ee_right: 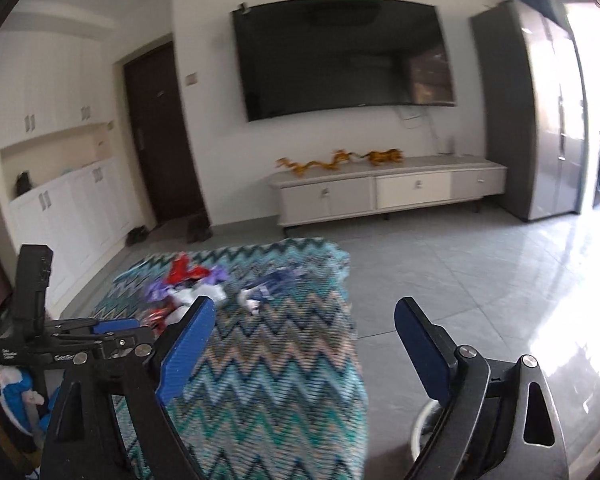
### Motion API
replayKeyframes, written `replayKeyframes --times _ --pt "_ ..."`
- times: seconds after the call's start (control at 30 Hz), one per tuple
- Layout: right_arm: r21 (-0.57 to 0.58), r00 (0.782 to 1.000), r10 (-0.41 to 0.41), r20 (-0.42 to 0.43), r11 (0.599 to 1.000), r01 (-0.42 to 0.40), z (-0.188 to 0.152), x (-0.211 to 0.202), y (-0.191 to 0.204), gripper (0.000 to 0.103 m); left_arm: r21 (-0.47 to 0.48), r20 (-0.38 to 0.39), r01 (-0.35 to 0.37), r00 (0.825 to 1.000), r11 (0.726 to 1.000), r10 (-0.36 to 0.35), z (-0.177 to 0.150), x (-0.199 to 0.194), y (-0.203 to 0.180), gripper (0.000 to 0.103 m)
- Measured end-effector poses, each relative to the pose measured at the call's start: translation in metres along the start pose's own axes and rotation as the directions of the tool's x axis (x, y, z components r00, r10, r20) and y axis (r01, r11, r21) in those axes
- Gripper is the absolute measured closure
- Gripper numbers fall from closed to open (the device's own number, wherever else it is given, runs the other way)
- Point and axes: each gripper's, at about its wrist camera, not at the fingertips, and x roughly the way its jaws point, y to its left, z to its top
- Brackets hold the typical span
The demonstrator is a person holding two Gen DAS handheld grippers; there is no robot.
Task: Collect trash
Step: 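Move both tools back to the trash on the blanket, then grasp the red-tied plastic bag with the left tool while the right tool grasps the white bag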
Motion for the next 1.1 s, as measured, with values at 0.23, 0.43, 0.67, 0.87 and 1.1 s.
replayKeyframes --times 0.23,0.43,0.67,0.87,1.1 --pt "-0.047 0.984 0.121 -0.13 0.991 -0.128 -0.002 0.076 0.039 0.027 -0.026 -0.029 -0.003 1.0 1.0 0.002 -0.006 0.021 0.059 0.052" --pt "-0.073 0.958 0.184 -0.218 0.976 -0.204 -0.01 0.139 0.069 0.029 0.035 -0.071 0.048 0.996 0.998 -0.045 0.005 0.052 0.074 0.052" --pt "-0.071 0.923 0.237 -0.303 0.96 -0.27 -0.018 0.2 0.095 0.029 0.031 -0.139 0.042 0.99 0.999 -0.037 0.003 0.094 0.093 0.052" --pt "-0.087 0.882 0.264 -0.391 0.943 -0.321 -0.034 0.251 0.12 0.036 0.055 -0.142 0.052 0.989 0.997 -0.044 -0.005 0.101 0.094 0.052" --pt "-0.079 0.844 0.281 -0.457 0.932 -0.353 -0.052 0.28 0.132 0.063 0.078 -0.144 0.063 0.988 0.995 -0.052 -0.014 0.1 0.091 0.06"
